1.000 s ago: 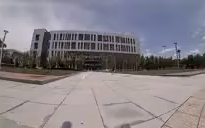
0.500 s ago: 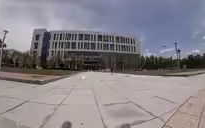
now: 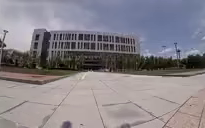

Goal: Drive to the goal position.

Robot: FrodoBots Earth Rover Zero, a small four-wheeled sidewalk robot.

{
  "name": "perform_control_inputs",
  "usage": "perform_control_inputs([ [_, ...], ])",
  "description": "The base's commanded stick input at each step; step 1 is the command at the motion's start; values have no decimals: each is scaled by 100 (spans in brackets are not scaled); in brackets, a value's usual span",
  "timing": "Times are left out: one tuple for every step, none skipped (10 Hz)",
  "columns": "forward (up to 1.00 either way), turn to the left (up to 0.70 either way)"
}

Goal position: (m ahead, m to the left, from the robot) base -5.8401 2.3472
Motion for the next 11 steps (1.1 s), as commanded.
perform_control_inputs([
  [70, 0],
  [70, 0],
  [70, 0],
  [70, 0],
  [70, 0],
  [70, 0],
  [70, 0],
  [70, 0],
  [70, 0],
  [70, 0],
  [70, 0],
])
